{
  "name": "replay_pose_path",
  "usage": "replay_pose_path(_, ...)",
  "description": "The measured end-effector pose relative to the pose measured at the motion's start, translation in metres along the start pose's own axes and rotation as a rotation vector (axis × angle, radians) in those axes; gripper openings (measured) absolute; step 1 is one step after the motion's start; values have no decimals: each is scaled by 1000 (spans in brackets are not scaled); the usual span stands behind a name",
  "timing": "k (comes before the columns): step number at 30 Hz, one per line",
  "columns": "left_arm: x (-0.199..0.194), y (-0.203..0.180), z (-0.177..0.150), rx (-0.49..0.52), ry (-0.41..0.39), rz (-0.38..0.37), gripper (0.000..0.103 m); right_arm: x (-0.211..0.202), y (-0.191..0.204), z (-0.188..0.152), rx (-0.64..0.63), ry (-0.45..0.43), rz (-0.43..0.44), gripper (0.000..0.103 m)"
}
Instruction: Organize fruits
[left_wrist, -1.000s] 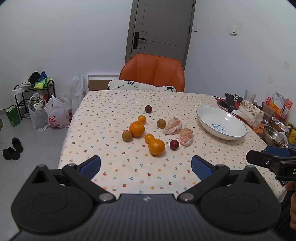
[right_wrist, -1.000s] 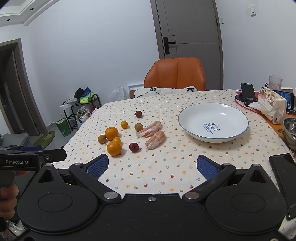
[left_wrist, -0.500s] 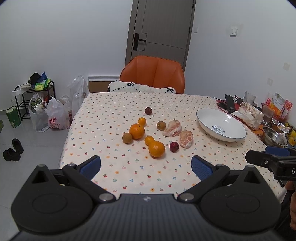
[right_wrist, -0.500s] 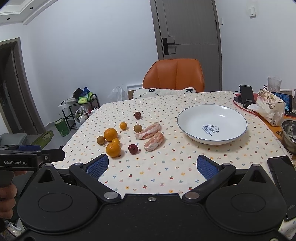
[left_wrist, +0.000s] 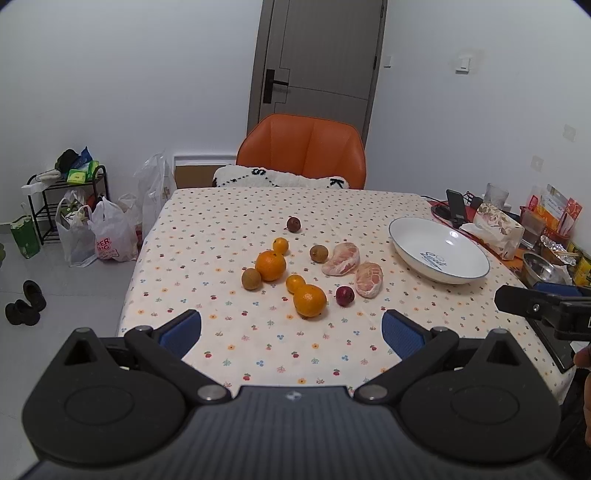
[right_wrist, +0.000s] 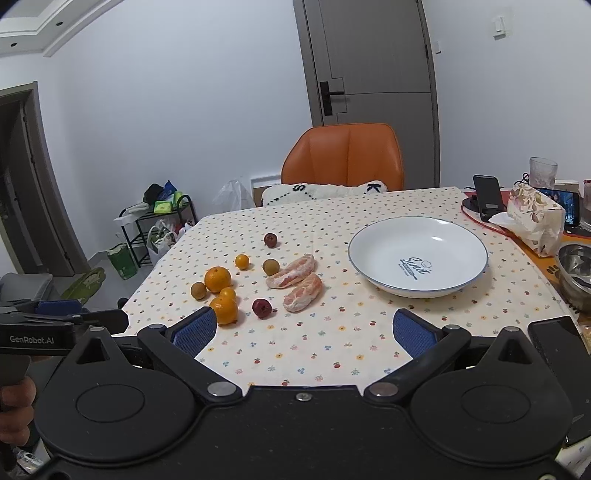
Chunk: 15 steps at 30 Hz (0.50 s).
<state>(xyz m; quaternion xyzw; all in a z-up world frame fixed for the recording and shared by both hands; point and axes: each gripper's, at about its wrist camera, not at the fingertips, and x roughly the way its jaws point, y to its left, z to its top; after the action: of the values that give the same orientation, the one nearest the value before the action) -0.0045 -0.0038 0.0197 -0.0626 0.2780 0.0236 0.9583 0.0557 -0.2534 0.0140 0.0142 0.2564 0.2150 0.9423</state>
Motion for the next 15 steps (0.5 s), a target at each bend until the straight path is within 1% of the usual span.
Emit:
replay_pose_path(6,5,-3,1,4,4,-2,103,3,-2,0,-2,-2,13,103)
replay_pose_path(9,7,-4,2,10,-14,13,103,5,-3,0,0,-2,16,103)
replay_pose_path(15,12,-5,5,6,-24,11,103,14,-5,-2,-20,-3,24,103)
